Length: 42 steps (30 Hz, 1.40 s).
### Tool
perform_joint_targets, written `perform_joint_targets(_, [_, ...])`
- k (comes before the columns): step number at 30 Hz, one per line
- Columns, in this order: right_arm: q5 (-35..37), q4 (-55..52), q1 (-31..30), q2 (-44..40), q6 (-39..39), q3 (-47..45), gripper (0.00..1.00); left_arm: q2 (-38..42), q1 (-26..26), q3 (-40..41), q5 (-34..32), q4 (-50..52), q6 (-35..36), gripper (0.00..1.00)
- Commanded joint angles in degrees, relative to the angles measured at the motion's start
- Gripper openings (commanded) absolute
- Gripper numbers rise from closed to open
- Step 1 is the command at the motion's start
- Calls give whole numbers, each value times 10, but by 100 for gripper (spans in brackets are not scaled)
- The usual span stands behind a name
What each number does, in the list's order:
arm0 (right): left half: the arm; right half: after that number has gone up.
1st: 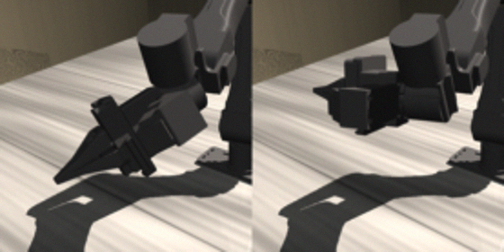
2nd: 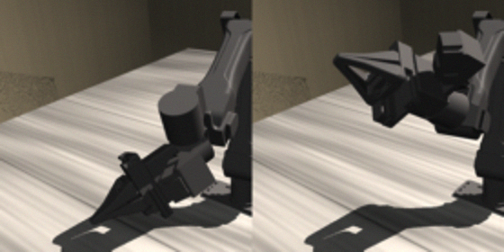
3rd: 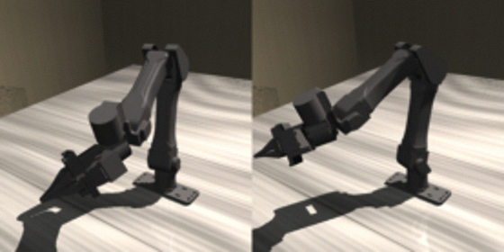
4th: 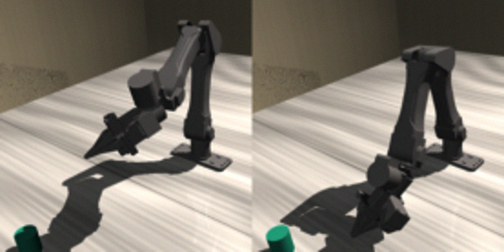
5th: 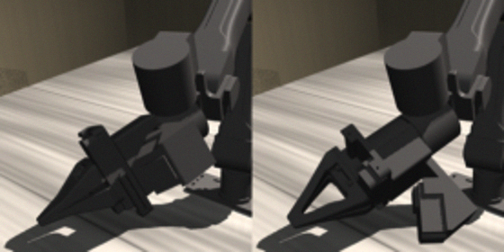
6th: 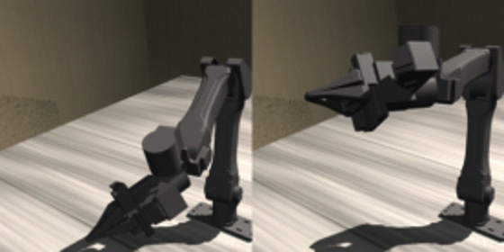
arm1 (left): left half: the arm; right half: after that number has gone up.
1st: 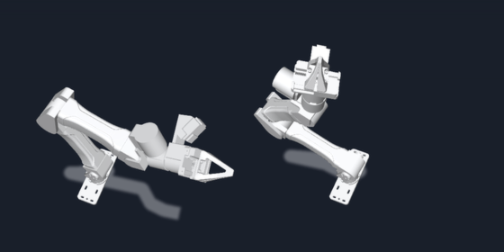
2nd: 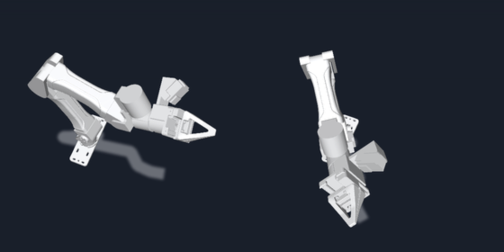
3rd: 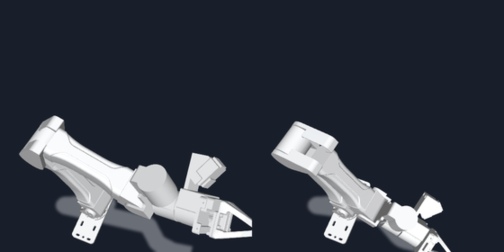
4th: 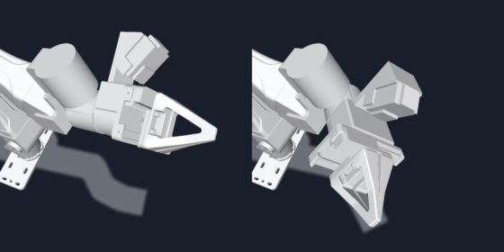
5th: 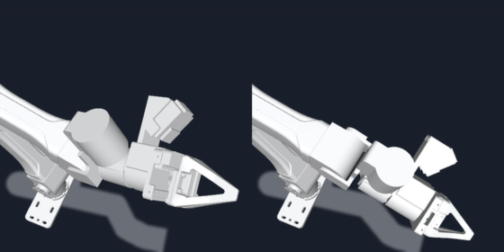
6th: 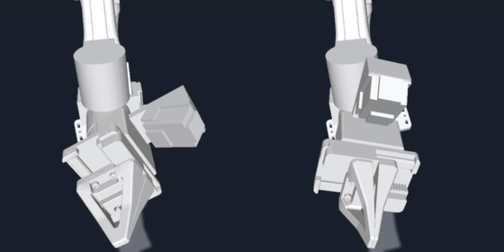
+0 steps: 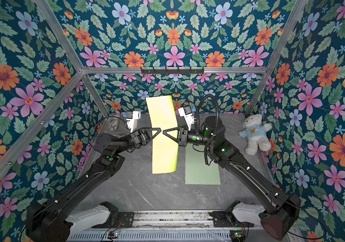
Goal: Fold the rectangular paper in half along the long edge
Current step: Fold the paper.
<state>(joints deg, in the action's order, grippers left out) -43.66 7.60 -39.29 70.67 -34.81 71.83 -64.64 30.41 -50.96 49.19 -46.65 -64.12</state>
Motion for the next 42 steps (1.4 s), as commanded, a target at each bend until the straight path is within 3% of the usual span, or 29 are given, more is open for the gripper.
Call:
perform_joint_targets(1, [-11,-14,-1,5,24,12,2,1,1,-5,5,-14,5,10])
perform_joint_targets(15, [-4,-64,-1,21,64,45,4,-10,22,-10,14,-18,-14,0])
perform_joint_targets(19, [32,-79,4,13,76,48,31,1,23,-10,14,-9,-7,0])
perform_joint_targets(24, [62,-47,26,-17,61,27,40,5,25,-13,15,8,0,0])
perform_joint_targets(28, [81,-21,32,-32,50,16,38,5,26,-17,17,8,0,0])
perform_joint_targets(31, [92,-6,37,-44,45,4,30,7,26,-19,15,10,4,0])
perform_joint_targets(36, [78,25,38,-51,29,-10,0,2,26,-19,14,8,4,0])
perform_joint_targets(41, [86,45,38,-71,28,-21,0,-1,26,-19,14,9,7,0])
perform_joint_targets(42, [88,45,39,-72,29,-19,13,-2,26,-19,15,10,7,0])
